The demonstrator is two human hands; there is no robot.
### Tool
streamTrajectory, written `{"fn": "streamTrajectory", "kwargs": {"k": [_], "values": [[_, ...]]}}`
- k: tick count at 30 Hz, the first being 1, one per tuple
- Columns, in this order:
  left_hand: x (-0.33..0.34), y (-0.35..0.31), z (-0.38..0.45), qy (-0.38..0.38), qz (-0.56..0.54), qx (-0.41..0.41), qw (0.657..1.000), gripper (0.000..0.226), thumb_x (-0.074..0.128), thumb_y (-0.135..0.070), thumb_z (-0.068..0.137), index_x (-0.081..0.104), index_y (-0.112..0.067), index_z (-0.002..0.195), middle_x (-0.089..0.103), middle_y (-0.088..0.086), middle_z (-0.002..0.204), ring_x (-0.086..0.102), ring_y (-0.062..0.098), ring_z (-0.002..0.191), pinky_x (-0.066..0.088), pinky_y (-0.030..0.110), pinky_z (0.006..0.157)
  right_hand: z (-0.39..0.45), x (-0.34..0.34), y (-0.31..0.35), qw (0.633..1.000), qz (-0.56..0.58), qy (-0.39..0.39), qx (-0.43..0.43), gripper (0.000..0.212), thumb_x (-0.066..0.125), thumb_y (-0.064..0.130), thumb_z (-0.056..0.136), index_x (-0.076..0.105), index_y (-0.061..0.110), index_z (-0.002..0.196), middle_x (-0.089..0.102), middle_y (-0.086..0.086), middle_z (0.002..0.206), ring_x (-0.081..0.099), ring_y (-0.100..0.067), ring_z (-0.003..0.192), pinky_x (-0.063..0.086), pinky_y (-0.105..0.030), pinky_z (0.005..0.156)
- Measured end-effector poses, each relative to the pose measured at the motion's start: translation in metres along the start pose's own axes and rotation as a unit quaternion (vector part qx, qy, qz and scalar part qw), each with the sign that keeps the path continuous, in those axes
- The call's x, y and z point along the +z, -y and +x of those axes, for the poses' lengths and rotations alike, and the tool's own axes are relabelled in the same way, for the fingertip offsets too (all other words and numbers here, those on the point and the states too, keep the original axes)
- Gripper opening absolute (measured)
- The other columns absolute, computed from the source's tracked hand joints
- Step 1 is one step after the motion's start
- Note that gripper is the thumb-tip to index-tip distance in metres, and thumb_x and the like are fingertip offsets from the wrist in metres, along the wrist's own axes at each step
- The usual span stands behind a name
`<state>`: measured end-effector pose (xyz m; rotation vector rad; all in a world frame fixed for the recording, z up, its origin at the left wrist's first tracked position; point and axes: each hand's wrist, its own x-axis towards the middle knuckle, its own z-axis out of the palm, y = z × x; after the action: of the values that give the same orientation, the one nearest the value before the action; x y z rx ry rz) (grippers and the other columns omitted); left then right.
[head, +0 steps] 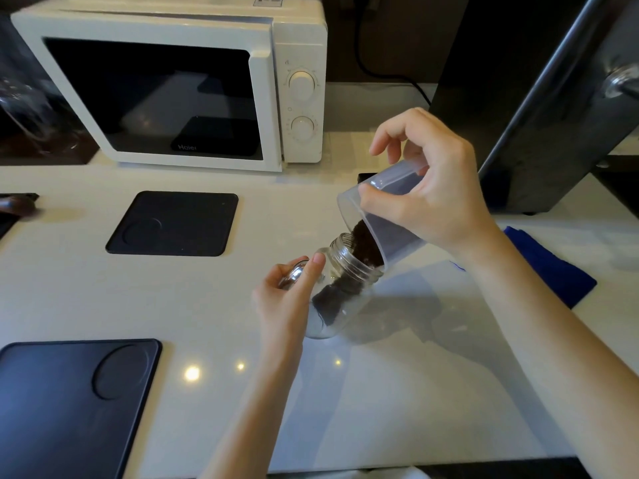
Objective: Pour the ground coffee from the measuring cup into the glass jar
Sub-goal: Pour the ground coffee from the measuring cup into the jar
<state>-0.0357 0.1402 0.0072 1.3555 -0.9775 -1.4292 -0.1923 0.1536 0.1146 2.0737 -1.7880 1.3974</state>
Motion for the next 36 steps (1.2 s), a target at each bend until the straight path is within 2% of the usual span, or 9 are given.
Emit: {"fn": "streamTrajectory", "kwargs": {"k": [7, 14, 18, 24, 36], "values": [[0.0003, 0.001, 0.0012, 0.004, 0.003, 0.004, 1.0, 0.027, 0.076, -0.031, 0.072, 0.072, -0.008, 0.085, 0.07, 0.001, 0.077, 0.059, -0.006, 0.055, 0.042, 0.005, 0.053, -0.0009, -0.0002, -0.0003, 1.0, 0.003, -0.002, 0.0, 0.028, 0.068, 0.031, 0.066, 0.057, 0.014, 0.086, 0.058, -0.008, 0.081, 0.049, -0.015, 0.07, 0.046, -0.036, 0.057], [-0.0004, 0.0024, 0.0017, 0.002, -0.001, 0.004, 1.0, 0.025, 0.076, -0.033, 0.071, 0.072, -0.011, 0.082, 0.072, 0.003, 0.081, 0.062, 0.009, 0.069, 0.044, 0.008, 0.056, -0.0007, 0.0005, -0.0006, 1.0, 0.0, 0.0, -0.001, 0.028, 0.068, 0.032, 0.067, 0.056, 0.015, 0.086, 0.057, -0.008, 0.081, 0.049, -0.015, 0.069, 0.046, -0.037, 0.056], [-0.0006, 0.0025, 0.0017, 0.0, -0.003, 0.001, 1.0, 0.025, 0.076, -0.032, 0.071, 0.072, -0.01, 0.082, 0.07, 0.002, 0.079, 0.061, 0.008, 0.067, 0.043, 0.006, 0.053, -0.0003, 0.0014, 0.0002, 1.0, -0.013, 0.005, -0.008, 0.028, 0.069, 0.029, 0.066, 0.057, 0.014, 0.086, 0.057, -0.008, 0.08, 0.048, -0.016, 0.068, 0.046, -0.038, 0.056], [-0.0005, 0.0027, 0.0015, -0.002, -0.005, 0.0, 1.0, 0.022, 0.075, -0.031, 0.072, 0.072, -0.01, 0.081, 0.069, 0.0, 0.075, 0.059, -0.002, 0.057, 0.042, 0.005, 0.052, 0.0008, 0.0019, 0.0025, 1.0, -0.009, 0.012, -0.006, 0.03, 0.072, 0.024, 0.063, 0.057, 0.013, 0.086, 0.055, -0.009, 0.079, 0.046, -0.015, 0.066, 0.045, -0.039, 0.055], [0.001, 0.0035, 0.0021, -0.014, -0.025, 0.001, 1.0, 0.023, 0.076, -0.029, 0.072, 0.069, -0.008, 0.078, 0.063, -0.003, 0.065, 0.058, -0.003, 0.053, 0.042, 0.007, 0.05, 0.0064, 0.0044, 0.0024, 1.0, -0.007, 0.022, -0.014, 0.031, 0.07, 0.025, 0.062, 0.057, 0.012, 0.087, 0.054, -0.009, 0.079, 0.046, -0.02, 0.066, 0.044, -0.041, 0.056]]}}
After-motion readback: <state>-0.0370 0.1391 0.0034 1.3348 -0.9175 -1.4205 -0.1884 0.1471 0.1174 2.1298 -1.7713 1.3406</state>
